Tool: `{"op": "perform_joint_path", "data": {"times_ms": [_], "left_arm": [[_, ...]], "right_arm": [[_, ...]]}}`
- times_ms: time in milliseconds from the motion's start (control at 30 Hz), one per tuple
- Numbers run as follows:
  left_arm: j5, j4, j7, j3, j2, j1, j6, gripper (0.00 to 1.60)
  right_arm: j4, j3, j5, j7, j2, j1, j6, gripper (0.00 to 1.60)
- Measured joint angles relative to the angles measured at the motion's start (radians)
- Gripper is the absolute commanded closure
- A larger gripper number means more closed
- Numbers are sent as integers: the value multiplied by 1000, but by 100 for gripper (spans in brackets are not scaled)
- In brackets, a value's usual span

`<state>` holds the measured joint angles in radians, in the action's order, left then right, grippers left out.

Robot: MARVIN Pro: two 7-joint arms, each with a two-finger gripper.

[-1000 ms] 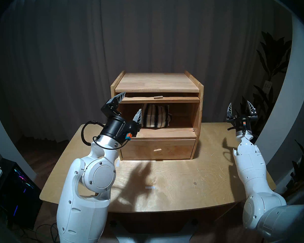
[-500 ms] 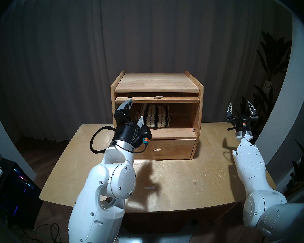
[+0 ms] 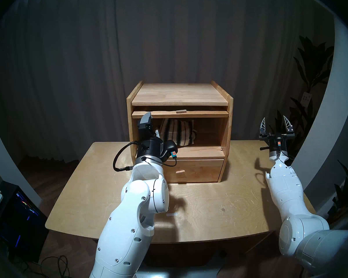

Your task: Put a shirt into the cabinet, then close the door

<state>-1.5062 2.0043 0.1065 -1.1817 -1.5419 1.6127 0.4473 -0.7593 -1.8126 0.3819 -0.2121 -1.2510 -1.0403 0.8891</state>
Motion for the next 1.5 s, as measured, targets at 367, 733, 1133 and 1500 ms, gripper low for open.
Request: {"op": "perform_joint_path", "data": {"times_ms": [367, 733, 1133, 1500], "left_arm": [[22, -15, 206, 6, -33, -86, 148, 0], [-4, 14, 297, 5, -2, -134, 110, 0], [19, 47, 294, -38, 125, -101, -76, 0], [62, -13, 341, -77, 150, -161, -138, 0]], "right_arm": [[45, 7, 22, -27, 5, 25, 45, 0], [87, 13, 48, -58, 10, 49, 61, 0], [108, 22, 69, -86, 14, 65, 63, 0], [119, 31, 82, -109, 17, 73, 64, 0]]}}
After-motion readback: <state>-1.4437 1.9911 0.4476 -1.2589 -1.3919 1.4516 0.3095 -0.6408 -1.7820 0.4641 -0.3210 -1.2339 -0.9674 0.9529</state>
